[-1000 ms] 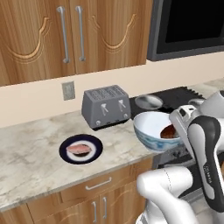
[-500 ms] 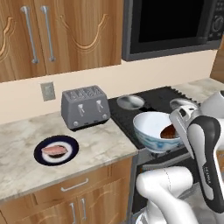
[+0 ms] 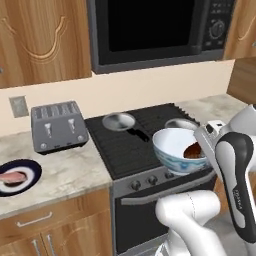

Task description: Place one of the steaks on the plate and the other in the bowl. Then place the bowl in the fridge.

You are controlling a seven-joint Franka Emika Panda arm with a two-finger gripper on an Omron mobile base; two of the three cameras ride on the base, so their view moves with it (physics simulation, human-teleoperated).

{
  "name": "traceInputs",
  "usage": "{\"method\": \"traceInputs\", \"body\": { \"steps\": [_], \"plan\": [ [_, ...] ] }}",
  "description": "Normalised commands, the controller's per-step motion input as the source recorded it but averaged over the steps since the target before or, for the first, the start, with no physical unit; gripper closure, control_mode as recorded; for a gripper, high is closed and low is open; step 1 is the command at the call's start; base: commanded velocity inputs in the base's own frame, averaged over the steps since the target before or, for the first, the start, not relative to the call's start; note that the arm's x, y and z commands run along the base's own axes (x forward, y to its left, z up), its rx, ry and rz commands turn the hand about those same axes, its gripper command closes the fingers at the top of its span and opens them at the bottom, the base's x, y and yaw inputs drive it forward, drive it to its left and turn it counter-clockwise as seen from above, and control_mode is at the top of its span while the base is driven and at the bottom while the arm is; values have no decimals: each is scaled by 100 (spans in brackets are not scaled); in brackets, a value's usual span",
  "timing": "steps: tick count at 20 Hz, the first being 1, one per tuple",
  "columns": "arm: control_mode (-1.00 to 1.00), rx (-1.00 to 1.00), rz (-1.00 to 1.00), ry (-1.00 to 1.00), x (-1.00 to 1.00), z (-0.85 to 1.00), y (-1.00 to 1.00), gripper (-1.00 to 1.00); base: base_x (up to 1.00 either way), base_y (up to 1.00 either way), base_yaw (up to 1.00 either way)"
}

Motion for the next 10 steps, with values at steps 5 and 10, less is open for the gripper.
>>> {"method": "traceInputs", "body": {
  "steps": [5, 10],
  "plan": [
    [100, 0, 0, 0, 0, 0, 0, 100, -40, -84, 17],
    [100, 0, 0, 0, 0, 0, 0, 100, -25, -75, 13]
  ]
}}
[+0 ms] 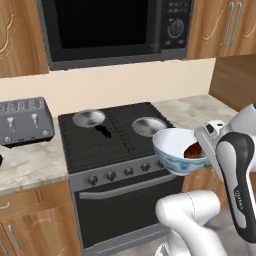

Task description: Place one of the steaks on the plate and the other in the bowl. Then place the bowl in the fridge.

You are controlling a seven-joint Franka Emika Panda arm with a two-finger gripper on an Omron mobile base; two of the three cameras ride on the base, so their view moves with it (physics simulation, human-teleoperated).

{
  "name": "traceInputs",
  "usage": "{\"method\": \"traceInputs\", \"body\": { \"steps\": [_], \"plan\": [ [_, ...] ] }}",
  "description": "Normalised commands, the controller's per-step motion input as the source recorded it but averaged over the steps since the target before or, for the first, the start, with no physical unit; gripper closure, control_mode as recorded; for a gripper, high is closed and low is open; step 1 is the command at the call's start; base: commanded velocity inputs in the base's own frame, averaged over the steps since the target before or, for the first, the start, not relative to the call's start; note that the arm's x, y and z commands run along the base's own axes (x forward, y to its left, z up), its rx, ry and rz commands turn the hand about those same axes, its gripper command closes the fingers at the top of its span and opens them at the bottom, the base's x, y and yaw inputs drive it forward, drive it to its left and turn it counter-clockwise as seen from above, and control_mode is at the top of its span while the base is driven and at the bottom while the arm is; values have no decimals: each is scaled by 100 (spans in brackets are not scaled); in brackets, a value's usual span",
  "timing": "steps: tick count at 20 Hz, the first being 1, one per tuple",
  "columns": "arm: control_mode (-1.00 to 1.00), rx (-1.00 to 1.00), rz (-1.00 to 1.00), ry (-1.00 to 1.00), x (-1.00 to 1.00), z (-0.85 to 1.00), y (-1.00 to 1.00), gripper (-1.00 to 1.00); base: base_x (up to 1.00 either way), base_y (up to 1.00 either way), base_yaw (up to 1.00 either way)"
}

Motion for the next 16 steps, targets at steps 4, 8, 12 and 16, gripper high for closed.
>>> {"method": "traceInputs", "body": {
  "steps": [4, 8, 12, 16],
  "plan": [
    [100, 0, 0, 0, 0, 0, 0, 100, -36, -72, 12],
    [100, 0, 0, 0, 0, 0, 0, 100, -37, -72, 11],
    [100, 0, 0, 0, 0, 0, 0, 100, -24, -75, 7],
    [100, 0, 0, 0, 0, 0, 0, 100, -18, -77, 6]
  ]
}}
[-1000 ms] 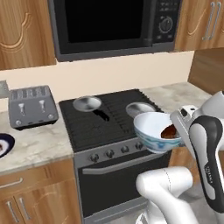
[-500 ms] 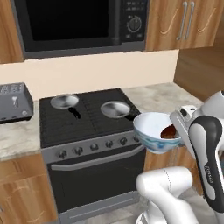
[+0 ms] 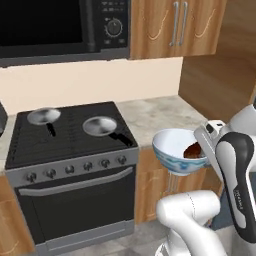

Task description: Place one of the steaks on the plate and the other in the bowl. Then place the bowl in the fridge.

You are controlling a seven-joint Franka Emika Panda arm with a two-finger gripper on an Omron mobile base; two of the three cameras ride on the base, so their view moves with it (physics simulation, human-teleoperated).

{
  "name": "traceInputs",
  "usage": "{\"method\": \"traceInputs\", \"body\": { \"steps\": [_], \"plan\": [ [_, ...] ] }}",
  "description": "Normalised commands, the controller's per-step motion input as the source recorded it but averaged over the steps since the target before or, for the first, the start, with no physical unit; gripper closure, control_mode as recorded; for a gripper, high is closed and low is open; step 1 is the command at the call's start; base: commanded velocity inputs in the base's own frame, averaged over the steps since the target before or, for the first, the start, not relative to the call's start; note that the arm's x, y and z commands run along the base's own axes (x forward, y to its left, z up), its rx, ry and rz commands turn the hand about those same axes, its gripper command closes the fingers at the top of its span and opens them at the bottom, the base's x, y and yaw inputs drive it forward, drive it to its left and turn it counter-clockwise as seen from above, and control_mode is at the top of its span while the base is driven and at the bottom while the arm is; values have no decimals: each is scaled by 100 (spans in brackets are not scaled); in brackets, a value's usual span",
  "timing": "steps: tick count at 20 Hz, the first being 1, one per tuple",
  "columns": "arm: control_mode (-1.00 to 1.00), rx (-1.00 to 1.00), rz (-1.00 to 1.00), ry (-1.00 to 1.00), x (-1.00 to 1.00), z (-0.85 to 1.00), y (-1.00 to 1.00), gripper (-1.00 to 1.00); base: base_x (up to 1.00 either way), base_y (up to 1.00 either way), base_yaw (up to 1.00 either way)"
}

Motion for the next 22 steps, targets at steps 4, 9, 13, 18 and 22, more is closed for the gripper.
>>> {"method": "traceInputs", "body": {
  "steps": [4, 9, 13, 18, 22],
  "plan": [
    [100, 0, 0, 0, 0, 0, 0, 100, -20, -73, 5],
    [100, 0, 0, 0, 0, 0, 0, 100, -24, -76, 5],
    [100, 0, 0, 0, 0, 0, 0, 100, -31, -74, 1],
    [100, 0, 0, 0, 0, 0, 0, 100, -35, -74, 0],
    [100, 0, 0, 0, 0, 0, 0, 100, -30, -70, 0]
  ]
}}
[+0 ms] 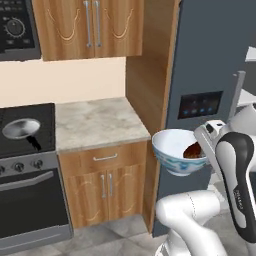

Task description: Place one of the steaks on the plate and the other in the bowl. Then place the bowl in the fridge.

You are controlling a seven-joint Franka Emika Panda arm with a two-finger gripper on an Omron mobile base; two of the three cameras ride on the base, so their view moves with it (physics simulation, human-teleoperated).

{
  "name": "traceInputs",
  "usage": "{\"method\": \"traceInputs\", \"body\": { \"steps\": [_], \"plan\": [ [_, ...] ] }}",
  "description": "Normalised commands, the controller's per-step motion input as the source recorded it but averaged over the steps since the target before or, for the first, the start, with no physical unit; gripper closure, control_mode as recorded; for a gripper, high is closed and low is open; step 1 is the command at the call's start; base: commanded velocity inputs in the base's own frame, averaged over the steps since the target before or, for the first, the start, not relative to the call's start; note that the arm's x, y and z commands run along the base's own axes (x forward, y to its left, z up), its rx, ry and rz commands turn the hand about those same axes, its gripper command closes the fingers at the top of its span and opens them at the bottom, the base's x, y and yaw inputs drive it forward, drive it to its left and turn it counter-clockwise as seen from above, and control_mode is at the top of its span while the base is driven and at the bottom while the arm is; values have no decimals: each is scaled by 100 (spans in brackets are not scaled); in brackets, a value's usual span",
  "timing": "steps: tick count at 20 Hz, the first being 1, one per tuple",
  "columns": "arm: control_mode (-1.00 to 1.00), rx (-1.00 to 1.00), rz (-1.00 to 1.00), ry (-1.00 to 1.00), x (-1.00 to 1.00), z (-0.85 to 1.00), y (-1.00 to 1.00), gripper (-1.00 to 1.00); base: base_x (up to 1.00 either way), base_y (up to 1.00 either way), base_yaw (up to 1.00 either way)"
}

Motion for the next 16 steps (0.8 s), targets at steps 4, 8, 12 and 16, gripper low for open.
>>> {"method": "traceInputs", "body": {
  "steps": [4, 8, 12, 16],
  "plan": [
    [100, 0, 0, 0, 0, 0, 0, 100, -18, -67, 0],
    [100, 0, 0, 0, 0, 0, 0, 100, -6, -66, 0],
    [100, 0, 0, 0, 0, 0, 0, 100, 0, -67, 0],
    [100, 0, 0, 0, 0, 0, 0, 100, 0, -62, 0]
  ]
}}
